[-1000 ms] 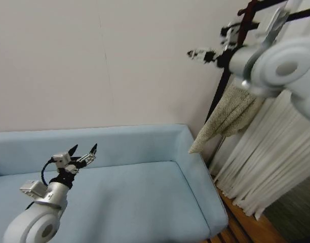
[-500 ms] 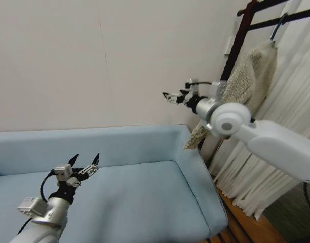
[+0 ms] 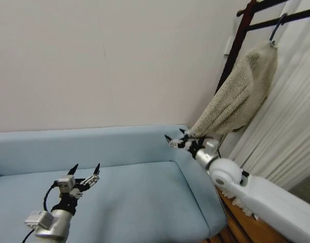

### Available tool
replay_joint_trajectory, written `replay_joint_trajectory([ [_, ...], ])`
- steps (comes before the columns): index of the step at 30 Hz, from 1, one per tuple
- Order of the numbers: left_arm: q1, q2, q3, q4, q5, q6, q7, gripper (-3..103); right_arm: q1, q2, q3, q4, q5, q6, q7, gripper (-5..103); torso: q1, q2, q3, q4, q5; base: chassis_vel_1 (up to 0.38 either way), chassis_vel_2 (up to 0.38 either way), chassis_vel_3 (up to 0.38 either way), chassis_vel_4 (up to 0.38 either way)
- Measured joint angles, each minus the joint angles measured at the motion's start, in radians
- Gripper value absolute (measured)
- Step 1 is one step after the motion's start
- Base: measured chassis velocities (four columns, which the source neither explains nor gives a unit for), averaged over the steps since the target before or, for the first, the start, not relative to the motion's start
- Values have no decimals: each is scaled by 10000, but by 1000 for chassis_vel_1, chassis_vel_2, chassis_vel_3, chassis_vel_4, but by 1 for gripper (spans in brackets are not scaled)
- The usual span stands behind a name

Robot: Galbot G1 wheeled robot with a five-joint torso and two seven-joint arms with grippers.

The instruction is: Pick up the clothes from the sofa and hang them on the clothes hanger.

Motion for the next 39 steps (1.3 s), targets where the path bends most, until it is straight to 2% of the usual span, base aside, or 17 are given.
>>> replay_joint_trajectory([
  [4, 332, -321, -53, 0, 706, -191, 239, 100, -1438, 604, 602, 761, -1217, 125, 847, 100, 0, 1, 0, 6, -1, 0, 0, 0, 0],
  [5, 332, -321, -53, 0, 706, -191, 239, 100, -1438, 604, 602, 761, -1217, 125, 847, 100, 0, 1, 0, 6, -1, 0, 0, 0, 0],
  [7, 547, -558, -93, -74, 997, -313, 384, 100, -2227, 956, 1514, 1135, -1656, -289, 844, 100, 1, 0, 1, 8, -1, 0, 0, 0, 0],
  [10, 785, -832, -183, -84, 1150, -538, 575, 100, -3811, 1598, 3558, 1438, -2326, -701, -77, 100, 0, 1, 1, 4, 4, 0, 0, 0, 0],
  [11, 785, -832, -183, -84, 1150, -538, 575, 100, -3811, 1598, 3558, 1438, -2326, -701, -77, 100, 0, 1, 1, 4, 4, 0, 0, 0, 0],
  [12, 818, -870, -201, -85, 1154, -579, 622, 100, -4424, 1872, 4375, 1565, -2563, -771, -495, 100, 0, 1, 0, 5, 0, 0, 0, 0, 0],
  [13, 836, -882, -213, -84, 1153, -586, 632, 100, -4885, 2088, 4863, 1685, -2703, -836, -793, 100, 0, 1, 0, -2, 0, 0, 0, 0, 0],
  [15, 850, -917, -210, -145, 1127, -580, 682, 100, -5920, 2701, 5771, 2011, -2971, -947, -1372, 100, 1, 1, 1, 0, 1, 0, 0, 0, 0],
  [16, 850, -917, -210, -145, 1127, -580, 682, 100, -5920, 2701, 5771, 2011, -2971, -947, -1372, 100, 1, 1, 1, 0, 1, 0, 0, 0, 0],
  [21, 942, -1150, 105, -476, 1070, -93, 928, 100, -7396, 4630, 7405, 2563, -3224, -1328, -2630, 100, 1, 1, 0, 0, 0, 0, 0, 0, 0],
  [22, 942, -1150, 105, -476, 1070, -93, 928, 100, -7396, 4630, 7405, 2563, -3224, -1328, -2630, 100, 1, 1, 0, 0, 0, 0, 0, 0, 0],
  [25, 816, -1111, 305, -605, 1086, 507, 1020, 100, -7271, 5335, 7698, 2720, -3081, -1842, -2645, 100, 1, 1, 1, 2, 0, 0, 0, 0, 0],
  [27, 673, -1010, 276, -605, 1096, 885, 1167, 100, -7012, 5516, 7689, 2726, -2938, -2151, -2448, 100, 1, 1, 2, 4, -2, 0, 0, 0, 0],
  [29, 562, -916, 221, -555, 1097, 987, 1247, 100, -6839, 5591, 7670, 2677, -2893, -2275, -2382, 100, 2, 1, 2, 7, 0, 0, 0, 0, 0],
  [33, 192, -648, -26, -245, 1043, 1004, 1400, 100, -6777, 5793, 7815, 2475, -2893, -2341, -2459, 100, 4, 1, 3, 3, -1, 0, 0, 0, 0],
  [39, 194, -770, -201, -395, 818, 765, 1382, 100, -7248, 6043, 8264, 2467, -2953, -2124, -2589, 100, 3, 1, 3, 2, 0, 0, 0, 0, 0],
])
